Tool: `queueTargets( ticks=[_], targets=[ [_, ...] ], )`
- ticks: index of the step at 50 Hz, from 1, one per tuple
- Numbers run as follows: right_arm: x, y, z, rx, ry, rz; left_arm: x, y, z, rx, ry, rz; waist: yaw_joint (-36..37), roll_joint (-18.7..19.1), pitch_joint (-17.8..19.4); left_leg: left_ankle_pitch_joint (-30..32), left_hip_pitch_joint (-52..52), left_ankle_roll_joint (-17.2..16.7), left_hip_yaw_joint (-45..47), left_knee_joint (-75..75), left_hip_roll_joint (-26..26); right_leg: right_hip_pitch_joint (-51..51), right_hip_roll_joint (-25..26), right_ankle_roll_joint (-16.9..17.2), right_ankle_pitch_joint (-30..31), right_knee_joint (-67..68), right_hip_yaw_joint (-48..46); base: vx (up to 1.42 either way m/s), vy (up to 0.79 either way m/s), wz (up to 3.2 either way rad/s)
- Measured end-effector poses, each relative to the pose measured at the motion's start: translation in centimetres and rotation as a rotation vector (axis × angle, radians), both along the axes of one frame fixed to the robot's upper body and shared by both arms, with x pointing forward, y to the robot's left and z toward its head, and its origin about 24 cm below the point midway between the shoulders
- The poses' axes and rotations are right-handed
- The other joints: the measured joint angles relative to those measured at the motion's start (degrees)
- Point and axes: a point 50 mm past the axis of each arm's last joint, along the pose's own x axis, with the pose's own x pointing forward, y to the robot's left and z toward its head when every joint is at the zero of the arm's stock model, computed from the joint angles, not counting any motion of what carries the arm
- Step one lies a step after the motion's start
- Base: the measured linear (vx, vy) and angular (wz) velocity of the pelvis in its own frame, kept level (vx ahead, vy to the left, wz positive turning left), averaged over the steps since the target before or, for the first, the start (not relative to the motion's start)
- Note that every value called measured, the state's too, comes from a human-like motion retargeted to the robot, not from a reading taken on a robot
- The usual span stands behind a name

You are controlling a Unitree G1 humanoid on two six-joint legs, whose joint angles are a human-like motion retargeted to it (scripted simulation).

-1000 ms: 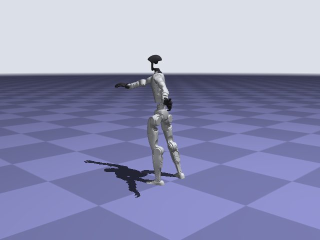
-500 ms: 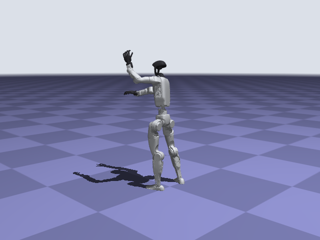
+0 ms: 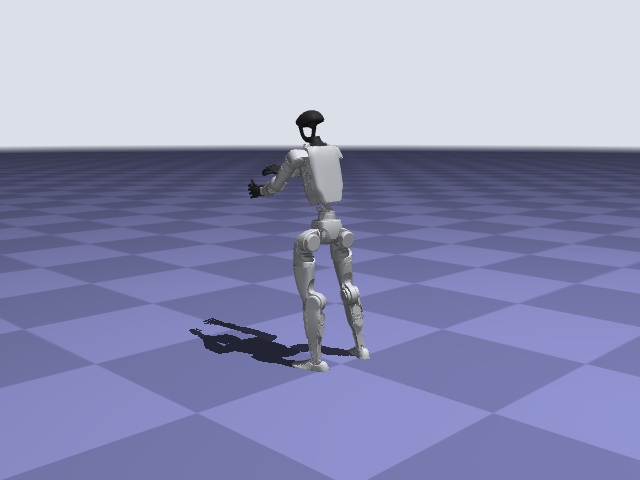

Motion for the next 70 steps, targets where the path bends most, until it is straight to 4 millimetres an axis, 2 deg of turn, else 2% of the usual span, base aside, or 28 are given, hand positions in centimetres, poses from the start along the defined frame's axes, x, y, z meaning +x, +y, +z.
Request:
queueTargets(
  ticks=[4,8,12,15,17,19,23,27,30,33,35,37,38,39,40,43,45,48,51,53,56,58,60,62,64,65,67,70],
  targets=[
    [0.1,-1.9,-1.1,0.014,0.067,-0.02,-2.9,4.0,-6.8,-0.041,0.161,-0.002,2.9,-1.4,-1.3,-0.5,0.1,0.1,-1.4,0.5,0.4,0.7,0.0,-0.4,-1.2,1.2,-1.4,0.09,-0.04,0.3],
    [-0.1,-4.4,-1.7,0.053,0.079,-0.075,-8.3,10.4,-14.9,-0.075,0.409,0.138,5.9,-2.6,-2.2,-0.7,0.1,-0.3,-3.4,0.8,0.6,1.5,-0.3,-0.8,-2.5,2.5,-3.6,0.09,-0.03,0.49],
    [-0.5,-7.7,-2.7,0.105,0.1,-0.148,-17.0,18.8,-21.7,-0.053,0.703,0.468,9.3,-3.4,-3.0,-0.7,-0.3,-1.2,-6.1,0.9,0.5,2.6,-0.8,-1.4,-3.9,3.6,-6.4,0.09,-0.02,0.64],
    [-1.1,-10.9,-3.7,0.129,0.113,-0.228,-24.9,25.2,-23.6,-0.032,0.87,0.833,12.3,-3.7,-3.6,-0.6,-0.6,-1.8,-8.3,0.8,0.3,3.5,-1.3,-1.8,-4.8,4.4,-8.8,0.08,0.0,0.73],
    [-1.9,-13.5,-4.3,0.143,0.119,-0.293,-29.7,29.0,-23.0,-0.073,0.892,1.113,14.8,-3.7,-3.9,-0.3,-0.7,-2.2,-9.9,0.5,0.1,4.1,-1.7,-1.9,-5.2,4.8,-10.5,0.07,0.01,0.76],
    [-2.9,-16.2,-5.0,0.156,0.12,-0.367,-33.5,32.2,-21.3,-0.167,0.821,1.389,17.4,-3.5,-4.3,0.0,-0.8,-2.6,-11.4,0.1,-0.2,4.9,-2.0,-1.9,-5.6,5.0,-12.3,0.07,0.02,0.77],
    [-5.3,-21.4,-6.2,0.132,0.145,-0.528,-38.4,37.2,-16.2,-0.409,0.472,1.815,22.2,-2.7,-5.0,1.0,-1.0,-2.9,-14.4,-1.1,-0.9,6.3,-2.6,-2.0,-5.8,5.1,-15.8,0.04,0.03,0.74],
    [-7.6,-25.0,-6.7,0.158,0.172,-0.634,-40.7,40.6,-10.5,-0.643,0.035,2.041,25.3,-0.8,-6.0,2.1,-1.3,-3.0,-16.8,-2.2,-1.5,7.5,-2.9,-2.3,-5.7,4.7,-18.8,0.01,0.04,0.63],
    [-8.7,-26.5,-6.7,0.152,0.166,-0.682,-41.3,42.6,-5.3,-0.764,-0.314,2.11,26.4,0.7,-6.7,2.5,-1.8,-3.2,-18.0,-2.3,-1.9,8.1,-3.1,-2.5,-5.6,4.3,-20.3,-0.02,0.03,0.43],
    [-8.9,-26.9,-6.5,0.148,0.163,-0.683,-40.7,44.0,1.3,-0.639,-0.537,2.045,26.5,2.1,-7.5,2.9,-2.4,-3.5,-18.4,-2.3,-2.1,8.0,-3.2,-2.6,-5.4,3.9,-21.1,-0.02,0.01,0.17],
    [-8.7,-26.6,-6.5,0.15,0.175,-0.651,-39.4,44.4,6.0,-0.218,-0.468,1.942,26.1,2.9,-8.2,3.1,-2.8,-4.0,-18.4,-2.3,-2.1,7.7,-3.1,-2.5,-5.2,3.7,-21.1,-0.06,-0.01,0.05],
    [-8.4,-26.1,-6.6,0.148,0.178,-0.641,-37.3,43.5,11.8,-0.252,-0.762,1.781,25.5,3.9,-9.1,3.4,-3.3,-4.2,-18.1,-2.3,-2.1,7.1,-3.1,-2.4,-4.9,3.5,-20.9,-0.07,-0.02,-0.07],
    [-8.0,-25.7,-6.5,0.151,0.172,-0.642,-36.2,42.4,15.0,-0.443,-1.006,1.64,24.9,4.2,-9.4,3.6,-3.7,-4.2,-18.0,-2.3,-2.0,6.6,-3.1,-2.5,-4.9,3.5,-20.8,-0.08,-0.03,-0.13],
    [-7.7,-25.2,-6.4,0.151,0.171,-0.634,-35.3,41.1,17.8,-0.512,-1.154,1.496,24.1,4.7,-9.6,3.7,-4.0,-4.2,-17.8,-2.3,-2.0,6.2,-3.1,-2.4,-4.8,3.5,-20.6,-0.09,-0.03,-0.15],
    [-7.2,-24.6,-6.3,0.15,0.171,-0.62,-34.5,39.5,20.4,-0.517,-1.259,1.359,23.3,5.3,-9.8,3.9,-4.2,-4.3,-17.6,-2.3,-1.9,5.9,-3.1,-2.3,-4.7,3.5,-20.4,-0.09,-0.04,-0.14],
    [-5.5,-21.9,-5.8,0.155,0.18,-0.537,-32.3,33.5,27.2,-0.326,-1.464,0.997,19.3,7.2,-9.8,4.4,-4.9,-4.7,-17.2,-2.3,-1.7,4.9,-2.8,-2.1,-4.3,3.6,-19.9,-0.1,-0.04,-0.11],
    [-3.9,-19.2,-5.0,0.155,0.182,-0.458,-31.0,28.7,30.2,-0.19,-1.564,0.774,15.4,8.9,-9.1,4.9,-5.3,-4.8,-17.2,-2.3,-1.5,4.5,-2.7,-2.1,-4.1,3.7,-19.8,-0.12,-0.03,-0.02],
    [-3.1,-17.8,-3.9,0.153,0.187,-0.416,-25.2,19.9,32.4,-0.114,-1.591,0.41,12.9,11.8,-8.3,5.4,-5.3,-4.8,-17.2,-2.3,-1.2,4.2,-2.5,-2.1,-3.7,3.9,-19.5,-0.13,-0.02,-0.06],
    [-2.1,-15.2,-3.9,0.18,0.198,-0.347,-21.0,11.7,33.8,-0.063,-1.52,0.062,9.5,12.3,-7.4,5.9,-5.7,-4.8,-16.6,-2.3,-0.7,3.3,-2.1,-2.3,-3.4,4.1,-18.6,-0.13,-0.02,-0.23],
    [-1.4,-13.0,-3.7,0.197,0.196,-0.291,-18.5,6.9,33.7,-0.038,-1.428,-0.113,6.9,12.0,-6.4,6.0,-5.9,-4.7,-15.9,-2.3,-0.5,2.4,-1.9,-2.3,-3.2,4.3,-17.6,-0.13,-0.01,-0.4],
    [-0.6,-9.6,-2.9,0.204,0.179,-0.205,-14.0,1.0,32.1,-0.003,-1.224,-0.264,3.6,11.0,-4.3,6.1,-6.1,-4.1,-14.2,-2.3,-0.2,1.0,-1.7,-1.9,-2.6,4.2,-15.5,-0.12,0.0,-0.59],
    [-0.2,-7.4,-2.1,0.192,0.161,-0.15,-10.1,-2.1,29.7,0.055,-1.04,-0.277,1.8,10.5,-2.9,6.1,-6.1,-3.7,-12.8,-2.3,-0.1,0.0,-1.4,-1.5,-2.1,3.7,-13.8,-0.11,0.01,-0.75],
    [0.1,-5.3,-1.4,0.165,0.137,-0.095,-5.5,-4.1,26.0,0.173,-0.818,-0.224,0.0,9.9,-1.6,6.0,-6.1,-3.3,-11.2,-2.3,0.1,-0.7,-1.0,-1.0,-1.4,2.9,-12.0,-0.1,0.02,-0.81],
    [0.2,-3.1,-0.5,0.119,0.101,-0.044,-1.5,-4.7,21.1,0.3,-0.578,-0.15,-2.0,9.1,-0.3,5.9,-6.0,-3.2,-9.5,-2.3,0.3,-1.3,-0.5,-0.4,-0.6,1.7,-10.2,-0.08,0.02,-0.82],
    [0.1,-0.9,0.4,0.091,0.05,0.008,0.9,-4.2,16.4,0.352,-0.381,-0.086,-4.0,8.2,0.9,5.7,-5.7,-3.4,-7.8,-2.3,0.5,-1.5,0.0,0.2,0.1,0.5,-8.5,-0.06,0.01,-0.8],
    [0.1,0.1,0.8,0.09,0.029,0.037,1.6,-3.8,14.3,0.354,-0.303,-0.061,-4.9,7.6,1.3,5.6,-5.5,-3.5,-6.9,-2.3,0.6,-1.6,0.3,0.5,0.5,-0.1,-7.7,-0.04,-0.01,-0.8],
    [-0.1,1.8,1.6,0.083,-0.004,0.089,2.0,-3.0,11.7,0.305,-0.239,-0.036,-5.8,6.7,1.8,5.4,-5.3,-4.1,-5.1,-2.3,1.3,-2.0,1.4,0.7,1.3,-1.4,-6.2,-0.04,-0.05,-0.82],
    [-0.3,2.9,2.4,0.075,-0.034,0.13,1.7,-1.7,9.6,0.213,-0.213,-0.044,-5.8,5.3,1.6,5.2,-5.1,-4.8,-2.8,-2.3,2.5,-2.5,3.1,0.7,2.1,-2.9,-4.2,-0.01,-0.07,-0.71]
  ],
)
